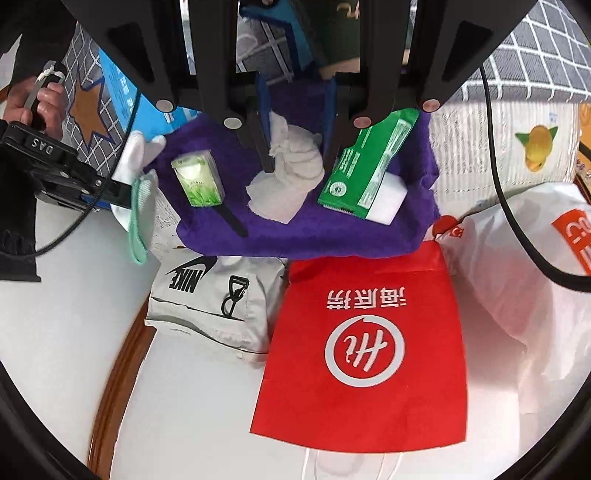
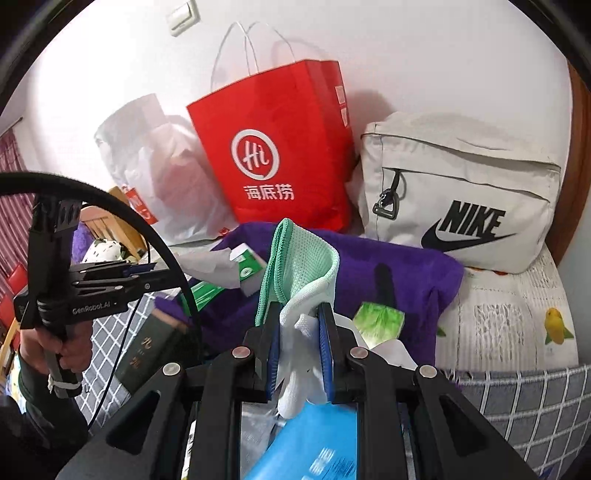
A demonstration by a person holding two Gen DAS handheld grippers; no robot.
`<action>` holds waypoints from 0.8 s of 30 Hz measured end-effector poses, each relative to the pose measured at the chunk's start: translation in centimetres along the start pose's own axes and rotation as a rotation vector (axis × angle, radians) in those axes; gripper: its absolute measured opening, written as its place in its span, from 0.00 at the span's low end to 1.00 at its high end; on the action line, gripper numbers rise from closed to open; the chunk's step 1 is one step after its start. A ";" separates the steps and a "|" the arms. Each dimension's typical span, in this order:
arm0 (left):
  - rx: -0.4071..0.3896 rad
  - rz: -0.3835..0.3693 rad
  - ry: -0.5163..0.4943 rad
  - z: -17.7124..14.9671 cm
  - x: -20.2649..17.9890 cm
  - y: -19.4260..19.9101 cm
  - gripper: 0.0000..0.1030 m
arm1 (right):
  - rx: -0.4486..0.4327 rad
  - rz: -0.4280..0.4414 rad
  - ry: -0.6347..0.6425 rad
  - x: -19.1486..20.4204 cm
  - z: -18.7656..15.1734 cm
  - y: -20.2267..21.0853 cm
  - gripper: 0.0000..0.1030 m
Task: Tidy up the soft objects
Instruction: 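Carry mesh cloth and white cloth onto purple towel and open both grippers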
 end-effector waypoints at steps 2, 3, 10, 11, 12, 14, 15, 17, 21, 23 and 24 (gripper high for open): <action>0.009 0.000 -0.002 0.3 0.0 -0.8 0.22 | 0.006 0.001 0.000 -0.4 0.6 -0.8 0.18; 0.013 0.002 -0.002 0.5 0.1 -1.1 0.22 | 0.011 0.005 -0.002 -0.6 1.0 -1.3 0.18; 0.044 0.011 0.019 1.0 1.3 -3.2 0.22 | 0.080 0.024 -0.013 -2.1 3.6 -6.0 0.19; 0.051 0.014 0.022 1.0 1.5 -3.5 0.22 | 0.108 0.020 -0.009 -2.4 3.4 -7.0 0.19; 0.057 0.015 0.022 1.0 1.6 -3.7 0.22 | 0.135 0.011 -0.009 -2.8 3.2 -8.0 0.19; 0.065 0.020 0.017 1.0 1.9 -4.1 0.22 | 0.176 -0.007 -0.009 -3.5 2.9 -9.6 0.19; 0.070 0.023 0.018 1.0 2.1 -4.3 0.22 | 0.194 -0.017 -0.008 -3.9 2.7 -10.4 0.19; 0.078 0.024 0.021 1.1 2.3 -4.7 0.22 | 0.220 -0.033 -0.011 -4.6 2.5 -11.7 0.19; 0.099 0.027 0.024 0.9 2.6 -5.5 0.22 | 0.265 -0.057 -0.032 -5.7 1.6 -13.6 0.21; 0.105 0.026 0.021 0.9 2.5 -5.8 0.22 | 0.279 -0.060 -0.038 -6.0 1.2 -14.1 0.23; 0.110 0.024 0.018 0.9 2.3 -6.0 0.22 | 0.283 -0.059 -0.042 -6.1 1.1 -14.3 0.25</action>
Point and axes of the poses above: each gripper's, at about its wrist camera, not at the fingertips, and y roughly against the way its jaws point, x to its left, z to its top, the point moved 8 cm from there along -y, roughly the way its jaws point, and after that the axes turned 5 degrees about z, right-handed, at the moved point
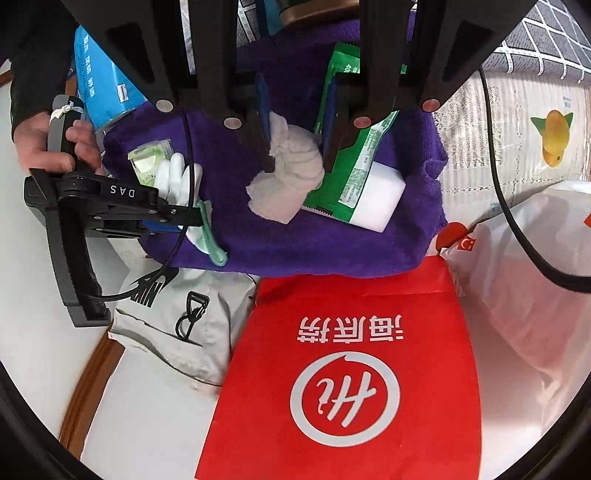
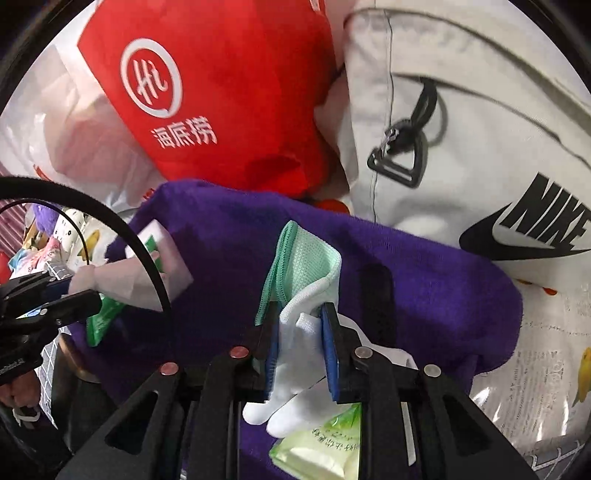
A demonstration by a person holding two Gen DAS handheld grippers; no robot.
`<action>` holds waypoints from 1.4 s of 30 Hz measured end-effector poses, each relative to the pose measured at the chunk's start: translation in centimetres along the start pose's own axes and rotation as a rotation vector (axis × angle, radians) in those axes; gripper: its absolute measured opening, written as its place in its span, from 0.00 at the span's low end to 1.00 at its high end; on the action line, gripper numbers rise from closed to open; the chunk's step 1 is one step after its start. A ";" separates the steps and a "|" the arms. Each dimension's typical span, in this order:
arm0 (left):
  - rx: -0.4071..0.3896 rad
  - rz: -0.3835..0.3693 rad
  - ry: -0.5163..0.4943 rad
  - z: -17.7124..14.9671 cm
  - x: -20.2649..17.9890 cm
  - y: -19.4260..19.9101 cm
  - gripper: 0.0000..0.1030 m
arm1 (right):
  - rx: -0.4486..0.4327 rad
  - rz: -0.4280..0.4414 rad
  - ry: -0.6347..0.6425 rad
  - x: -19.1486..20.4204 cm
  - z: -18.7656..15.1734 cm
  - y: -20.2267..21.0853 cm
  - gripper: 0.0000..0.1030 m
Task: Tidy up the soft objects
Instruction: 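Carry mesh cloth and white cloth onto purple towel and open both grippers, then withdraw both grippers from the towel toward the remaining items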
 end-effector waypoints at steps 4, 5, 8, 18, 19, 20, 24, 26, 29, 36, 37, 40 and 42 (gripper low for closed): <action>0.016 -0.011 -0.008 0.0 -0.7 -0.5 0.22 | 0.005 0.032 -0.014 -0.1 -0.3 -0.1 0.37; 0.018 -0.007 -0.003 0.1 -0.8 -0.6 0.22 | 0.005 0.037 -0.013 -0.1 -0.4 0.2 0.44; 0.035 -0.011 -0.001 0.1 -1.1 -1.1 0.22 | -0.031 0.022 0.028 0.3 -0.4 1.4 0.50; 0.108 0.006 -0.017 -0.2 -2.3 -3.7 0.22 | -0.125 -0.038 0.092 0.7 -2.2 6.4 0.53; 0.112 0.016 -0.014 -0.2 -2.1 -4.0 0.22 | -0.131 -0.037 0.091 0.7 -2.6 6.9 0.53; 0.116 0.029 -0.013 -0.1 -1.9 -4.2 0.22 | -0.140 -0.030 0.086 0.7 -2.9 7.5 0.53; 0.122 0.031 0.012 0.6 -1.5 -4.8 0.22 | -0.183 0.013 0.085 1.4 -3.9 9.7 0.53; 0.114 0.047 0.005 1.0 -1.6 -4.8 0.22 | -0.203 -0.007 0.103 1.6 -4.5 10.8 0.53; 0.119 0.072 -0.005 1.3 -1.5 -5.3 0.22 | -0.220 -0.038 0.107 1.9 -5.5 11.7 0.53; 0.149 0.041 -0.004 1.1 -2.4 -5.1 0.49 | -0.209 -0.017 0.094 2.9 -8.8 12.6 0.53; 0.142 0.039 -0.002 1.0 -2.5 -4.7 0.54 | -0.206 -0.014 0.089 3.1 -9.2 12.6 0.53; 0.115 0.053 -0.026 0.7 -3.2 -3.2 0.56 | -0.200 -0.004 0.079 3.6 -10.4 13.1 0.53; 0.104 0.057 -0.039 0.4 -3.4 -2.1 0.57 | -0.201 -0.004 0.076 4.0 -11.1 13.6 0.53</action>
Point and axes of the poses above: each gripper's, at about its wrist camera, not at the fingertips, and y roughly against the way its jaws point, x to its left, z to its top, the point moved 8 cm from there along -y, roughly the way its jaws point, and after that the axes turned 5 degrees about z, right-handed, at the moved point
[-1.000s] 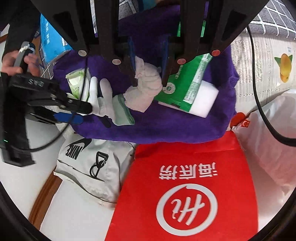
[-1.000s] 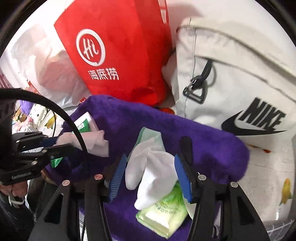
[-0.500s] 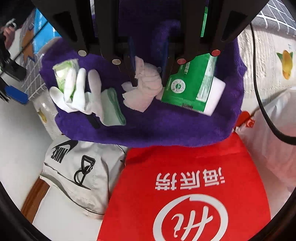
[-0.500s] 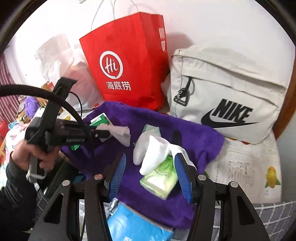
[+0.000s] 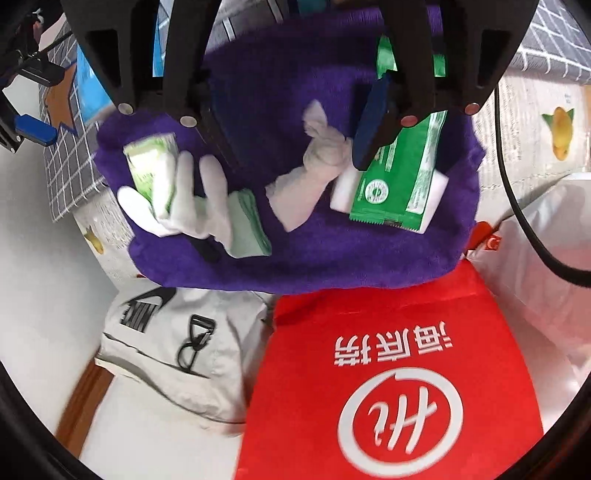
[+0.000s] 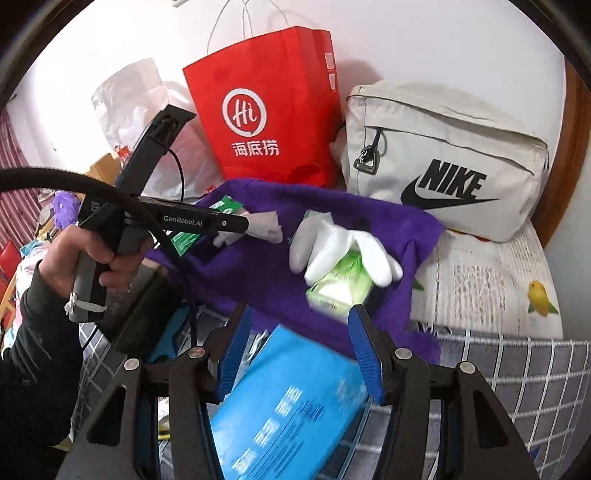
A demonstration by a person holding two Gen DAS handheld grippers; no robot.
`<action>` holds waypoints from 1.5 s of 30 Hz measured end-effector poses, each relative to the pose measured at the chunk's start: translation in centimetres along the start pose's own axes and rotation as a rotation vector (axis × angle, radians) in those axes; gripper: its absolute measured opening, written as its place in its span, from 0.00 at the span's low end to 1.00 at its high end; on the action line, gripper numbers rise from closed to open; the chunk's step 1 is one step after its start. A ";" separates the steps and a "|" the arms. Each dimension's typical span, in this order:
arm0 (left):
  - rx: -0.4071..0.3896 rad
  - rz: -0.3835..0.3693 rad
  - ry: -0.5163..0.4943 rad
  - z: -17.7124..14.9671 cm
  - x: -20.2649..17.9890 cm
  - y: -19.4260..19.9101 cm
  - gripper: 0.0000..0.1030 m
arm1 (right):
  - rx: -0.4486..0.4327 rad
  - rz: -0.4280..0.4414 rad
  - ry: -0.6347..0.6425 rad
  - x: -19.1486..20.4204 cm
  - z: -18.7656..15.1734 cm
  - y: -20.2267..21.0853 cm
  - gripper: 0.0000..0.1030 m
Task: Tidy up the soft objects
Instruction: 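Withdraw both grippers from the towel toward the remaining items, then grasp black strap with right gripper while left gripper reaches toward printed snack packet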
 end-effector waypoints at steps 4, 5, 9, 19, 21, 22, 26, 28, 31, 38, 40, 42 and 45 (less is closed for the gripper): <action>-0.019 0.014 0.004 -1.5 0.2 2.6 0.57 | -0.016 0.012 -0.016 1.2 -1.0 1.5 0.54; -0.026 0.012 0.006 -2.0 0.3 3.3 0.57 | -0.017 0.014 -0.016 1.6 -1.3 1.8 0.54; -0.044 0.016 0.023 -4.2 1.2 5.6 0.61 | -0.019 0.024 -0.017 3.5 -2.8 2.9 0.57; -0.094 0.028 0.043 -11.8 2.1 10.8 0.62 | 0.068 0.111 0.014 10.3 -7.4 2.1 0.58; -0.098 0.043 0.047 -13.7 2.6 11.4 0.62 | 0.088 0.128 0.034 11.7 -8.3 1.5 0.58; -0.097 0.047 0.052 -14.5 2.8 11.7 0.62 | 0.097 0.134 0.044 12.4 -8.5 1.2 0.58; -0.084 0.039 0.093 -17.7 4.2 12.2 0.62 | 0.137 0.143 0.074 14.4 -9.2 -0.4 0.58; -0.079 0.041 0.119 -18.8 5.0 12.3 0.62 | 0.148 0.156 0.099 15.4 -9.4 -1.3 0.58; -0.073 0.023 0.172 -20.3 6.4 12.4 0.62 | 0.160 0.149 0.174 16.9 -9.3 -2.9 0.50; -0.077 0.017 0.222 -21.8 8.5 12.4 0.62 | 0.257 0.038 0.251 16.7 -10.2 -6.9 0.38; -0.078 0.010 0.227 -22.0 8.8 12.3 0.62 | 0.262 0.002 0.276 16.4 -10.5 -7.6 0.38; -0.078 0.008 0.231 -22.1 8.9 12.2 0.62 | 0.251 -0.018 0.309 16.3 -10.6 -8.1 0.29; -0.077 0.000 0.230 -22.3 8.8 12.0 0.62 | 0.253 -0.024 0.320 16.2 -10.5 -8.4 0.20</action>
Point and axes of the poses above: each gripper's, at about its wrist camera, not at the fingertips, and y roughly against the way its jaws point, x to its left, z to its top, the point moved 8 cm from there along -y, roughly the way its jaws point, and after that the axes turned 5 degrees about z, right-handed, at the moved point
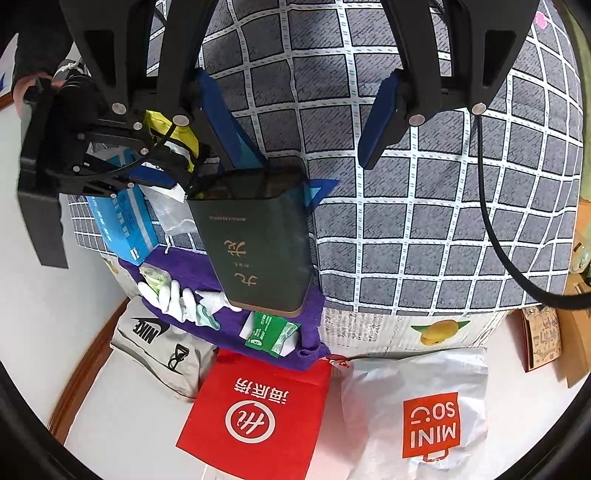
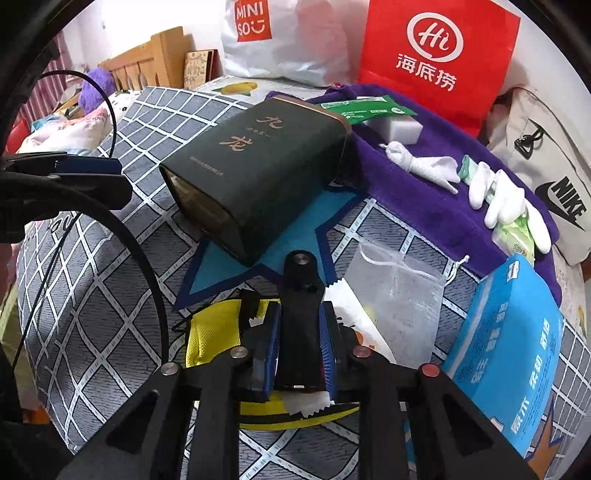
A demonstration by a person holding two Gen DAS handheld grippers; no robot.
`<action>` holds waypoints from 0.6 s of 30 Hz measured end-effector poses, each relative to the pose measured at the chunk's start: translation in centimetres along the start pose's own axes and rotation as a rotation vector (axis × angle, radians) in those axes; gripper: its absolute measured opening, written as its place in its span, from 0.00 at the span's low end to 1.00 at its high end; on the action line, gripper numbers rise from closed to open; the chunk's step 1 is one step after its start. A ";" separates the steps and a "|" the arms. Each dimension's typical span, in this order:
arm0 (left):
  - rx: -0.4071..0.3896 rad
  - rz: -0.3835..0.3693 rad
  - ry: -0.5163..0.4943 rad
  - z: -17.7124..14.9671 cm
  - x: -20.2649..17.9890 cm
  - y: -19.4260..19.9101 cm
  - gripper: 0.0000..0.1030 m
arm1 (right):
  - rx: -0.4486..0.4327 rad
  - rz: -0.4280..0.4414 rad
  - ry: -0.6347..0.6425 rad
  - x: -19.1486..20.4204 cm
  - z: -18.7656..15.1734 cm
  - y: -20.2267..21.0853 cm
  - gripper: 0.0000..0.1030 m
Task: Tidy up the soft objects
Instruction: 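Grasp black strap with right gripper while left gripper reaches toward printed snack packet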
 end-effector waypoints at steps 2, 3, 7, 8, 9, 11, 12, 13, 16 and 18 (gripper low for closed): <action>-0.001 0.001 -0.007 -0.2 0.0 0.0 0.62 | -0.007 0.033 -0.002 0.3 -0.1 0.8 0.20; -0.003 0.001 -0.009 -0.3 0.0 0.1 0.62 | -0.010 0.047 -0.006 0.4 -0.1 1.1 0.20; -0.007 -0.008 -0.012 -0.4 -0.2 0.2 0.62 | -0.006 0.067 -0.016 0.8 -0.8 2.5 0.20; -0.006 -0.009 -0.012 -0.5 -0.2 0.2 0.62 | -0.005 0.071 -0.022 0.9 -0.9 2.6 0.20; -0.004 -0.009 -0.014 -0.5 -0.4 0.2 0.62 | 0.003 0.075 -0.028 0.9 -1.1 2.4 0.20; -0.001 -0.009 -0.022 -0.6 -0.7 0.1 0.62 | 0.019 0.067 -0.027 1.0 -1.4 1.8 0.20; 0.003 -0.009 -0.027 -0.7 -0.9 0.0 0.62 | 0.026 0.061 -0.026 1.0 -1.5 1.5 0.21; 0.005 -0.009 -0.031 -0.7 -1.0 0.0 0.62 | 0.028 0.059 -0.024 1.1 -1.5 1.2 0.21; 0.006 -0.014 -0.034 -0.9 -1.2 0.2 0.62 | 0.027 0.066 -0.025 1.0 -1.2 0.7 0.21; 0.007 -0.013 -0.034 -1.0 -1.3 0.3 0.62 | 0.016 0.085 -0.025 0.8 -1.1 0.6 0.20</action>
Point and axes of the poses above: each gripper's, at about its wrist camera, not at the fingertips, and y roughly against the way its jaws point, x to its left, z to its top, the point moved 8 cm from there along -y, roughly the way its jaws point, and after that the axes turned 5 degrees about z, right-handed, at the moved point
